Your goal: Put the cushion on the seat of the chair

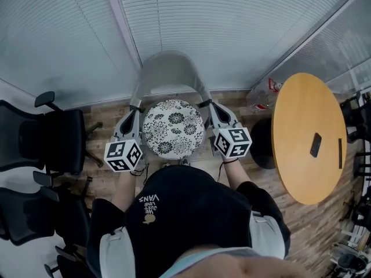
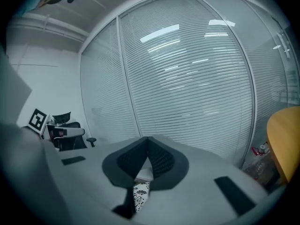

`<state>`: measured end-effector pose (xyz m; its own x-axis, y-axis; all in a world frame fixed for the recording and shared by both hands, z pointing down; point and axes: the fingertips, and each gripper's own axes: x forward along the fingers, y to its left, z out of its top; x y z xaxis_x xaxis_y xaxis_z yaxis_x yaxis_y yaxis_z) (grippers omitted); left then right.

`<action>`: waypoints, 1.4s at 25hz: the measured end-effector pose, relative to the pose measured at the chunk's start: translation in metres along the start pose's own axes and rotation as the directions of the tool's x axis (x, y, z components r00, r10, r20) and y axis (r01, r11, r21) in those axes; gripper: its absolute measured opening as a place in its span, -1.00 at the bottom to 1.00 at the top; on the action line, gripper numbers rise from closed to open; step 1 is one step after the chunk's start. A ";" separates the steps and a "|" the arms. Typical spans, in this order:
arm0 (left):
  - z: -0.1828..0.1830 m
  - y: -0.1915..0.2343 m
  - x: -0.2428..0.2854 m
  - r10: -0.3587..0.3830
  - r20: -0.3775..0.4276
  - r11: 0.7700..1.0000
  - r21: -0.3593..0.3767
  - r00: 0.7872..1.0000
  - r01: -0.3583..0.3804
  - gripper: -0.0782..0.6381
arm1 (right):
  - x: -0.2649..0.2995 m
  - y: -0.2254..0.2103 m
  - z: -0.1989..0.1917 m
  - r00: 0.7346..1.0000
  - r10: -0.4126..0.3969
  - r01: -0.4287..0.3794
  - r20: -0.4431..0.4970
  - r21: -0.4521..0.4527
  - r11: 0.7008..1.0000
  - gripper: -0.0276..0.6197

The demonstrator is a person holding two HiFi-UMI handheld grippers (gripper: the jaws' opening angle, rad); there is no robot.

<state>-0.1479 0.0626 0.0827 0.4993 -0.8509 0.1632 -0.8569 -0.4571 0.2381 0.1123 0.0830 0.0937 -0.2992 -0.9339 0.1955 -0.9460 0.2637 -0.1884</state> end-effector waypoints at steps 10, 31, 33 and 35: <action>0.013 0.007 -0.009 0.011 0.025 1.000 0.018 1.000 -0.011 -0.74 | -0.004 0.010 0.016 0.999 0.021 -0.021 0.044 -0.013 1.000 -0.86; 0.004 -0.001 -0.019 0.002 0.006 1.000 0.013 1.000 -0.002 -0.74 | -0.010 0.022 0.006 0.999 0.050 -0.049 0.018 -0.028 0.998 -0.86; 0.003 -0.001 -0.019 0.003 0.004 1.000 0.010 1.000 -0.003 -0.74 | -0.009 0.023 0.004 0.999 0.051 -0.051 0.016 -0.026 0.998 -0.86; 0.002 -0.001 -0.021 0.005 0.004 1.000 0.008 1.000 -0.005 -0.74 | -0.010 0.023 0.004 0.999 0.052 -0.051 0.015 -0.027 0.998 -0.86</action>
<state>-0.1576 0.0802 0.0776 0.4943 -0.8543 0.1604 -0.8605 -0.4547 0.2299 0.0940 0.0975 0.0832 -0.3459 -0.9226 0.1707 -0.9325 0.3179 -0.1717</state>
